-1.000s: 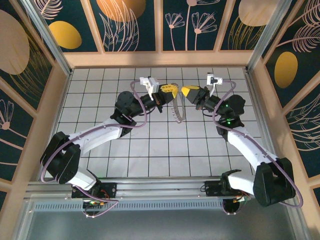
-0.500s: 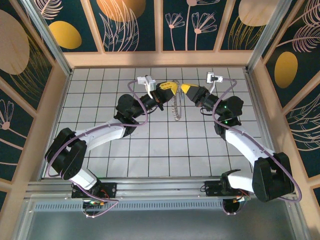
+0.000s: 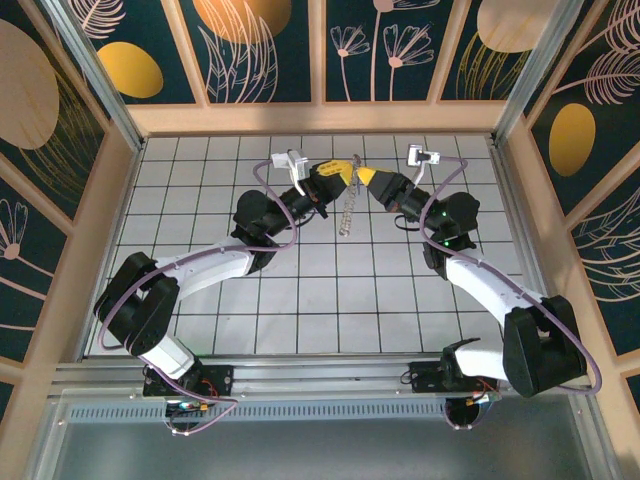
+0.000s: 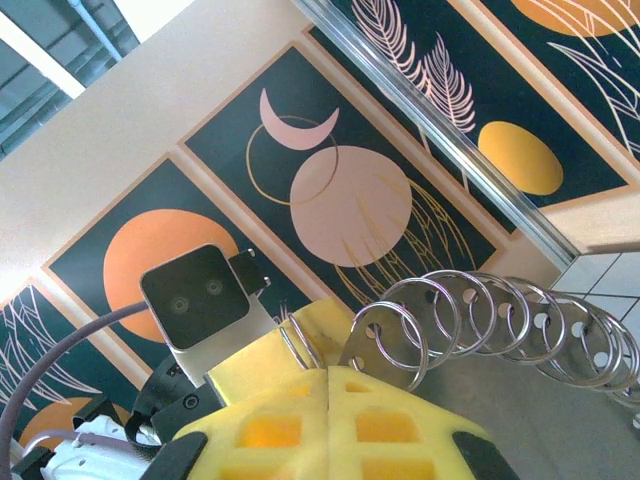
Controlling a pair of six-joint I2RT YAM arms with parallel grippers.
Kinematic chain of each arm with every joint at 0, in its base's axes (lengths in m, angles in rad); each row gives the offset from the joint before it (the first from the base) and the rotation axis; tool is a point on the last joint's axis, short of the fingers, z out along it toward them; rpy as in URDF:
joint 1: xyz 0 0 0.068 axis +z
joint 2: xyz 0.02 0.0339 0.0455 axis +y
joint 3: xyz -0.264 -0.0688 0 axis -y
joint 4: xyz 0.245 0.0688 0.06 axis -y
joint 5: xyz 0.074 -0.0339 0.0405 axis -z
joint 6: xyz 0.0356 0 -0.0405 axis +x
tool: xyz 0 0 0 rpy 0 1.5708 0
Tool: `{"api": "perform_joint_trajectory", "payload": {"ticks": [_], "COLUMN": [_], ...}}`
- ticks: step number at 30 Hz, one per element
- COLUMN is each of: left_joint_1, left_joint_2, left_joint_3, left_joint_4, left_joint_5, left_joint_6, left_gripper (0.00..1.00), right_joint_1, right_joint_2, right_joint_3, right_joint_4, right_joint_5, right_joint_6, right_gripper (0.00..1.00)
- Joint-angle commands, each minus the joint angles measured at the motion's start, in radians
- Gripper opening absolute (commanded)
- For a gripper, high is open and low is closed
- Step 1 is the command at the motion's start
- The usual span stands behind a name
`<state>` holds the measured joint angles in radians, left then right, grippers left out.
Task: Put the keys on the keyring
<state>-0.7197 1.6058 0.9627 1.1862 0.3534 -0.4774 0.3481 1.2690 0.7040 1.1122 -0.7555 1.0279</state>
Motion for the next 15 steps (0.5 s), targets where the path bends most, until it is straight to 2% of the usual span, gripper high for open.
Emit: {"api": "perform_joint_trajectory", "payload": {"ticks": [1,15], "left_joint_1": [0.02,0.019], "left_joint_2": [-0.003,0.02], "left_joint_3": [0.015,0.015], "left_joint_4": [0.134,0.151], "left_joint_5": [-0.079,-0.078], "left_joint_6": [-0.016,-0.038], "left_gripper": [0.0,0.0], "right_joint_1": [0.017,0.056], "right_joint_2": [-0.003,0.009], "right_joint_3": [-0.017,0.026], "right_joint_4": [0.028,-0.042], "right_joint_5": [-0.048,-0.064], "right_joint_6": [-0.004,-0.055], "right_gripper": [0.0,0.0]}}
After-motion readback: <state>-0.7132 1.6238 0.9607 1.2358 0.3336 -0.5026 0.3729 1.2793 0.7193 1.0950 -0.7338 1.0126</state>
